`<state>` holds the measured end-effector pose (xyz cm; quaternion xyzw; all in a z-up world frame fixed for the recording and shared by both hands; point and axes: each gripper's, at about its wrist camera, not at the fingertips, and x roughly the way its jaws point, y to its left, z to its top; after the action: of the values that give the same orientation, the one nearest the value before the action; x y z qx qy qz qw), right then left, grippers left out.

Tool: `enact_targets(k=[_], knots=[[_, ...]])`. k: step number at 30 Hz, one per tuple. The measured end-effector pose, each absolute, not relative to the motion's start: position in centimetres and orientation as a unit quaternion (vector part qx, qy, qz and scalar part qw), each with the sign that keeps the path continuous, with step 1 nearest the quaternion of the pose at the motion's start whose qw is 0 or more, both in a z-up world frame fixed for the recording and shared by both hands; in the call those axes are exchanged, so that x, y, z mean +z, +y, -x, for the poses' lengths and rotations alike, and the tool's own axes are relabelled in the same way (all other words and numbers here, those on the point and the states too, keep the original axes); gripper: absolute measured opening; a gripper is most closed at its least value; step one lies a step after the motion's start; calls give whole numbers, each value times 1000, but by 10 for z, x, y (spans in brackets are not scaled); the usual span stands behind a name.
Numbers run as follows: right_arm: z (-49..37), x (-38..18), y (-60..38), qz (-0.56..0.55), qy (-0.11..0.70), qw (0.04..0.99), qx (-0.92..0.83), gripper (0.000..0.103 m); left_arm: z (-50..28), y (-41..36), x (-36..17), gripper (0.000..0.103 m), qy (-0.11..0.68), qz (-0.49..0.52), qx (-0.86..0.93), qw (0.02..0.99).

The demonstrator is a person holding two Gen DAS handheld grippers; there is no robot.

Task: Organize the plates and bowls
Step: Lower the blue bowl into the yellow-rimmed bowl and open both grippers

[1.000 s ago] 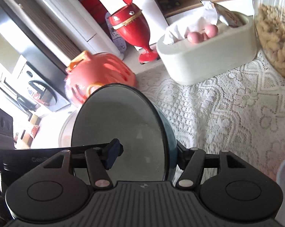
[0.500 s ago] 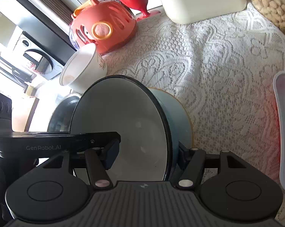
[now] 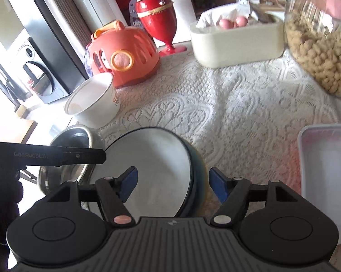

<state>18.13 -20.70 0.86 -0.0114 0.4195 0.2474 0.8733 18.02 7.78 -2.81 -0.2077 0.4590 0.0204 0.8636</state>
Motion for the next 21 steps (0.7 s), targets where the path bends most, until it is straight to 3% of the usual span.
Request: enact_targets(k=[3,12,21], knots=[[-177,9,-210,29,400,887,228,74,-190,77,-34,30,468,194,28,862],[-198,-46,-215,-87,513,805,286,77,-212,78,-69,29,510,214,3,833],[-214,-53,-208,-110,509,802,292,80,-220,90,-71,27,524,231,-16,820]])
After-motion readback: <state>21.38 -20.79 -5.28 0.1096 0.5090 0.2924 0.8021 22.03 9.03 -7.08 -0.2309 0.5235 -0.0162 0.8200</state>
